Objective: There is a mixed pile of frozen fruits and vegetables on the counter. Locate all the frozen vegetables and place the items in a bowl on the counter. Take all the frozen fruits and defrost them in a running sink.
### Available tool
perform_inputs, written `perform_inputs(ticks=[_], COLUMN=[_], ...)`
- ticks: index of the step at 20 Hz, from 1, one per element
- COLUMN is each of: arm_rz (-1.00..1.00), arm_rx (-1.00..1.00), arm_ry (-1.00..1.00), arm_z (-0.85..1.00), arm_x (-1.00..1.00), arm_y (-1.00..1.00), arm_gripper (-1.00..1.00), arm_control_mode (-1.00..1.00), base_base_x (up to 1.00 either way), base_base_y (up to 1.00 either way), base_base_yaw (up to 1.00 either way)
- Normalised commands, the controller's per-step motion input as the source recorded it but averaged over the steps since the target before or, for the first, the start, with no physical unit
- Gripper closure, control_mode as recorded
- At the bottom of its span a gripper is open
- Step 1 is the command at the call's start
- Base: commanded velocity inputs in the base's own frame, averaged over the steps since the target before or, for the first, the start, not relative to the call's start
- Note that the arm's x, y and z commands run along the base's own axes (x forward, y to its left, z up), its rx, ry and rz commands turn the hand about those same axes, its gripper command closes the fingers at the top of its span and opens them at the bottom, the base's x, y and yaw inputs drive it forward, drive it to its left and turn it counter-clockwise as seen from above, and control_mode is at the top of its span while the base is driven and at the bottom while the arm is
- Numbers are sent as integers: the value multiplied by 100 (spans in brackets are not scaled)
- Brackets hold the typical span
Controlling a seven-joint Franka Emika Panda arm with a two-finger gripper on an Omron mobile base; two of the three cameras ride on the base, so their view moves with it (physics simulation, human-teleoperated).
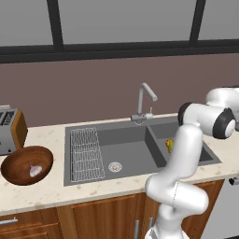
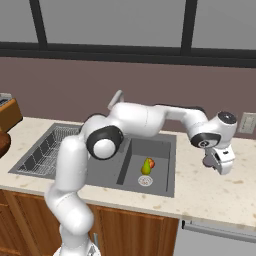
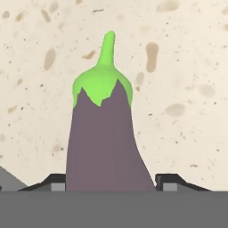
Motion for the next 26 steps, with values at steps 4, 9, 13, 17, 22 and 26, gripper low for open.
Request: perform_inputs(ticks=[4,9,13,17,22,26], arm_rz=[-5,-11,-2,0,0,4], arm_rx=[-5,-1,-3,0,-3,-3], arm_ry=[1,1,4,0,2,14], arm_z=[13,0,-1,-10,24,40], arm_x=[-2,-14,-4,-24,-4,0], arm_y=[40,28,36,37,49,42], arm_gripper=[100,100,100,100,100,100], arm_control_mode=[-100,-100,-100,-100,-100,-100], base_base_x=[0,0,0,0,0,0], base_base_y=[0,0,0,0,0,0], base_base_yaw=[0,0,0,0,0,0])
